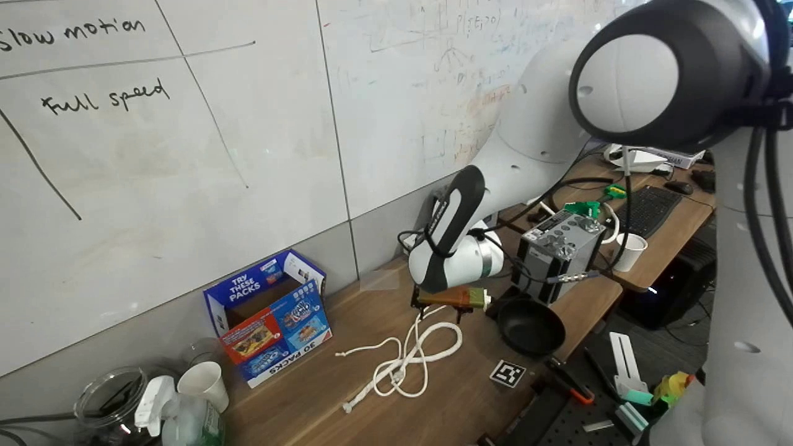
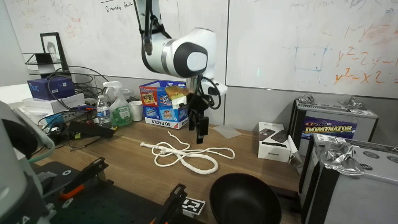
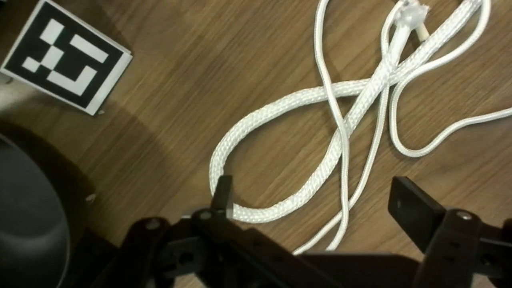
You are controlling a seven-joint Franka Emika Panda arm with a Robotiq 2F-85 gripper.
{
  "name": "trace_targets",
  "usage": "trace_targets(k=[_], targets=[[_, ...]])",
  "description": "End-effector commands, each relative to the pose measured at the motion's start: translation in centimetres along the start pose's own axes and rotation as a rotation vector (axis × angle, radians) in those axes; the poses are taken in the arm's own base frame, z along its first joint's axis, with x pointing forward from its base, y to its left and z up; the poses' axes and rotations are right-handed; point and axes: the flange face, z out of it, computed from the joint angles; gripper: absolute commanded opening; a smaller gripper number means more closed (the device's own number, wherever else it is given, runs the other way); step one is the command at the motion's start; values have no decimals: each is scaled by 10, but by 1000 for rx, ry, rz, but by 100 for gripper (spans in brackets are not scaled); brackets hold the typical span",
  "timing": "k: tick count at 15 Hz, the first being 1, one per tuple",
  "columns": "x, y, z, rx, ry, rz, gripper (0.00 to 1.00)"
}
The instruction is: Put the ropes in the carton box
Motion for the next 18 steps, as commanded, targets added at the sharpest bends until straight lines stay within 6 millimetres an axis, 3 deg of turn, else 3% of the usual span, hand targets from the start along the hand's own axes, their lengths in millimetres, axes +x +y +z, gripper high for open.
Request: trace_targets(k=[1,6,10,18], targets=[[-8,-25,31,19,37,6,100],[-19,-51,64,0,51,-24,100],[-21,-67,79,-19,64,-46,100],[-14,-68,98,-48,77,-56,100]])
